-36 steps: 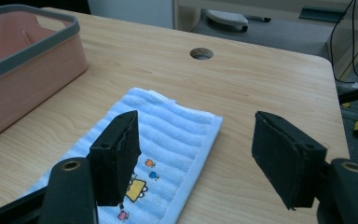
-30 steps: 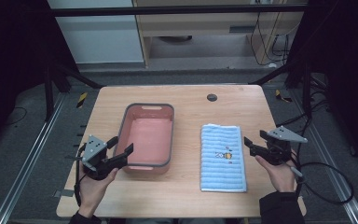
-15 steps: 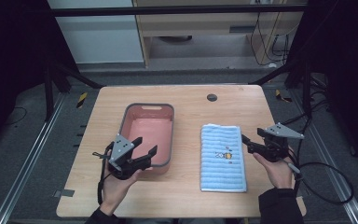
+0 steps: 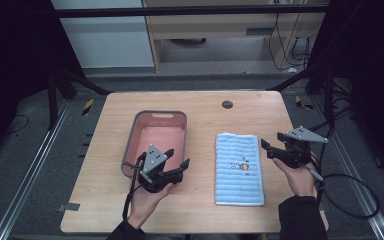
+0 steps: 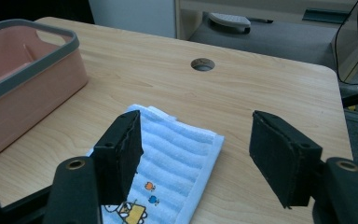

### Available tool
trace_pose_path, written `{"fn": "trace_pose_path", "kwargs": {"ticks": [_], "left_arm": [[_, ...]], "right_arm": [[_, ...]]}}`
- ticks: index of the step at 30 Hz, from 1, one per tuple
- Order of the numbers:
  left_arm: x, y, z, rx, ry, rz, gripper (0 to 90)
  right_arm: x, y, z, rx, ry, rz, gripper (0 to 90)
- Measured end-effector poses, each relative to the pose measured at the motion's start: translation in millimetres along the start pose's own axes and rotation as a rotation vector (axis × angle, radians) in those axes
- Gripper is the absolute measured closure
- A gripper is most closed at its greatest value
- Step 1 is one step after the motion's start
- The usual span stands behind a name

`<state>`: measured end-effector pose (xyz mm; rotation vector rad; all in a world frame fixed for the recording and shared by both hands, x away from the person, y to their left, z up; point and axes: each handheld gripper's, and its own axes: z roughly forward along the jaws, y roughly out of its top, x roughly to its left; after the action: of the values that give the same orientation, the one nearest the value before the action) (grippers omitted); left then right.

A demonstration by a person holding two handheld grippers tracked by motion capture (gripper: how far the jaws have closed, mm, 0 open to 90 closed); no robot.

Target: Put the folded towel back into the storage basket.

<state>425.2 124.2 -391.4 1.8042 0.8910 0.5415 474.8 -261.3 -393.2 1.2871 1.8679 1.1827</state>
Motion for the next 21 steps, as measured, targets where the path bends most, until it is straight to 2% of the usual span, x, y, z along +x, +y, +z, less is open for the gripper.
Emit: {"fn": "trace_pose_path", "kwargs": {"ticks": [6,10,17,21], "left_arm": [[-12.5,-2.7,12.6,0.007,-0.025,-0.003,38.1],[-19.2,-6.0,18.4,0.022,-0.03,0.024,37.8],[-30.0,-10.7,29.9,0.041,-0.039,0.04,38.5],[-37.6,-15.8,37.3,0.05,-0.061,0.033,39.4]], "right_arm": [[-2.6,4.9,7.9,0.005,-0.004,0.001,33.9],[-3.8,5.6,14.2,0.008,0.001,0.005,33.1],[-10.2,5.3,26.9,0.011,0.005,0.014,32.8],[-14.3,7.3,30.8,0.006,-0.009,0.027,32.7]]}}
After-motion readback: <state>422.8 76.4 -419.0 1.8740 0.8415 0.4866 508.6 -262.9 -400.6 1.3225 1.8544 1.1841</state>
